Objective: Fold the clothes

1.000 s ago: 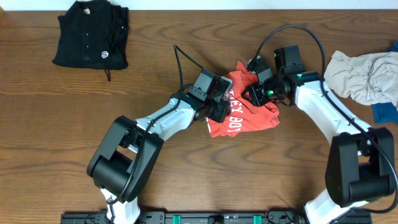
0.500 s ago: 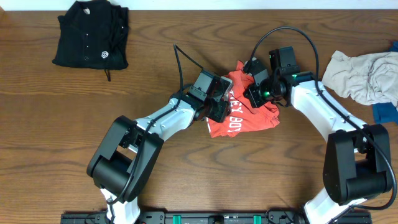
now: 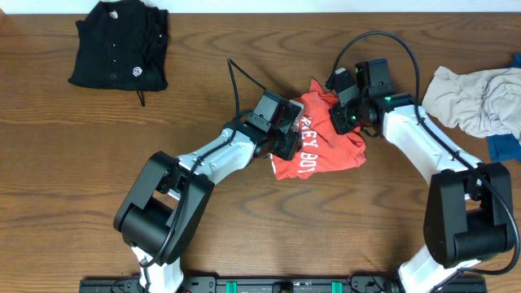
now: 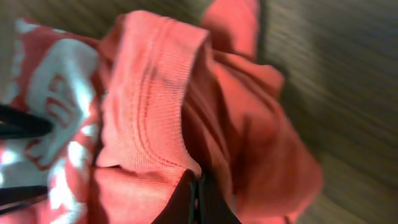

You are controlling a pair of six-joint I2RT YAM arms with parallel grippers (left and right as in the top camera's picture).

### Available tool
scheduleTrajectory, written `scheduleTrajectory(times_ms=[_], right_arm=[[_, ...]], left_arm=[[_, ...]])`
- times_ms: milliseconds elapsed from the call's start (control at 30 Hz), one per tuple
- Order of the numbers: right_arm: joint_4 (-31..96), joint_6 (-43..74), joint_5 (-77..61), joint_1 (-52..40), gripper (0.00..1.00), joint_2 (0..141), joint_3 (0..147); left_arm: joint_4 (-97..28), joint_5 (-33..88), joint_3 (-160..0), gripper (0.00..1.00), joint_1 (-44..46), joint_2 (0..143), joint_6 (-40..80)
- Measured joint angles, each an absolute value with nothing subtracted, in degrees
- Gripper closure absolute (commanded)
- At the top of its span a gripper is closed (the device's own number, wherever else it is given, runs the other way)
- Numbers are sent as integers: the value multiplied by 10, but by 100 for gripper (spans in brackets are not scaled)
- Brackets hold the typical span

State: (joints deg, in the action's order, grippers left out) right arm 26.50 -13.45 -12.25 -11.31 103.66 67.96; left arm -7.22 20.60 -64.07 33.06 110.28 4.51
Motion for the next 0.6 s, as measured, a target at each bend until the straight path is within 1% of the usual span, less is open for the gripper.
scheduleTrajectory(times_ms=[367, 600], right_arm=[[263, -131, -71, -61, 99, 1037, 680], [262, -127, -37, -53, 99, 1037, 680]], left_arm=[[-94, 165, -641, 52, 331, 1103, 45], [-111, 132, -641, 52, 330, 1103, 45]])
